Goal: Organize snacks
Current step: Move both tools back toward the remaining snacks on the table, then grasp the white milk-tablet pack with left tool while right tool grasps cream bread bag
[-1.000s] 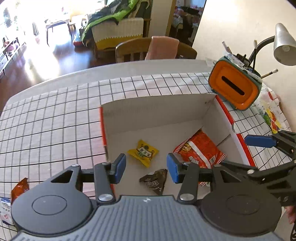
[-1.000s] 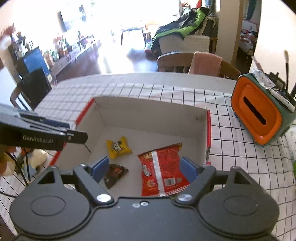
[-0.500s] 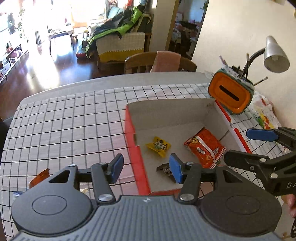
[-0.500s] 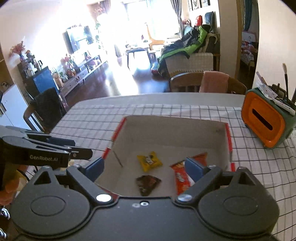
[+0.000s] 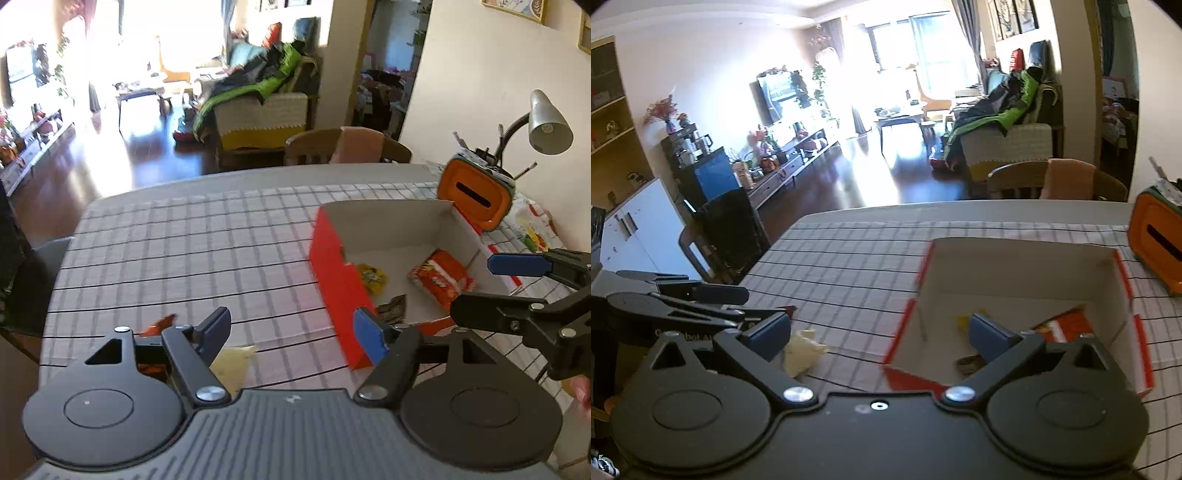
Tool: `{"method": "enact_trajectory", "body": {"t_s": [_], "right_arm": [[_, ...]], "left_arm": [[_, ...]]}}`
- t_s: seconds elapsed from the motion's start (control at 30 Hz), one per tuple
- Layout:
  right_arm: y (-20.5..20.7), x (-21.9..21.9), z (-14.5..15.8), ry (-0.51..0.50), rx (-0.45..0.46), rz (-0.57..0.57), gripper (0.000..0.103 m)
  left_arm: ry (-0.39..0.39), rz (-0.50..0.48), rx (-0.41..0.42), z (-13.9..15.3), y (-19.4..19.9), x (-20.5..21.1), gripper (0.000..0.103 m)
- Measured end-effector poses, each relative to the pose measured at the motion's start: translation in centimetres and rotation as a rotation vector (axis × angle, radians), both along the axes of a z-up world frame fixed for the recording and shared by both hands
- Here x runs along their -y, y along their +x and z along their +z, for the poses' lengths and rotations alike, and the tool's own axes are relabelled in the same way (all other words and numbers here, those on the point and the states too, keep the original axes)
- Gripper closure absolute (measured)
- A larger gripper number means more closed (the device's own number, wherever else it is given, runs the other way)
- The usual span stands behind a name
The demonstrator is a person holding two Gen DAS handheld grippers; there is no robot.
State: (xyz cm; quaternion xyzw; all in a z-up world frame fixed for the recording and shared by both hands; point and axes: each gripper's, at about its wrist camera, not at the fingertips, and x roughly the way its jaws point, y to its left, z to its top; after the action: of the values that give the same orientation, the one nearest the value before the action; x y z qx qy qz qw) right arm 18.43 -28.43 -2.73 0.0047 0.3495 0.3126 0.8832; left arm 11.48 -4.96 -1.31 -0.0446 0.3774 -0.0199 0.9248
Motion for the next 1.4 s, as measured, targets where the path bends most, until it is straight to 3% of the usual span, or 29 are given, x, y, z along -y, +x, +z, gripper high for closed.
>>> {"method": "enact_trajectory", "body": {"t_s": [0.33,0.43,0.6,1.0,1.4], "right_arm": [[-1.7,-4.5,-1.8,-0.028,-0.020,0.026,0.000],[-2.3,-5.4,-2.6,-0.036,-0.034,0.027,0.000],[-2.5,-7.1,-3.6,-0.036,-0.064,0.022,0.000],[-2.0,-12.3,-6.5,-0.175,-0.050,0.080,0.000],[1.1,-17.2,-10.0,-0.306,-0.039,0.160,0.003]], "left_arm": [[-0.023,0.038,0.024,-1.1,-4.3,-6.4,0.017],[-0.055,0.064,0.030,-1.7,-5.4,-8.7,0.016],[-0.025,0.094,0.036,-2.7,-6.5,-11.4,0.015],[0.004,0.144,-0.084,-6.8,-5.6,-18.4,0.015],[0.010,0.144,-0.249,-11.7,-1.9,-21.3,0.015]]}}
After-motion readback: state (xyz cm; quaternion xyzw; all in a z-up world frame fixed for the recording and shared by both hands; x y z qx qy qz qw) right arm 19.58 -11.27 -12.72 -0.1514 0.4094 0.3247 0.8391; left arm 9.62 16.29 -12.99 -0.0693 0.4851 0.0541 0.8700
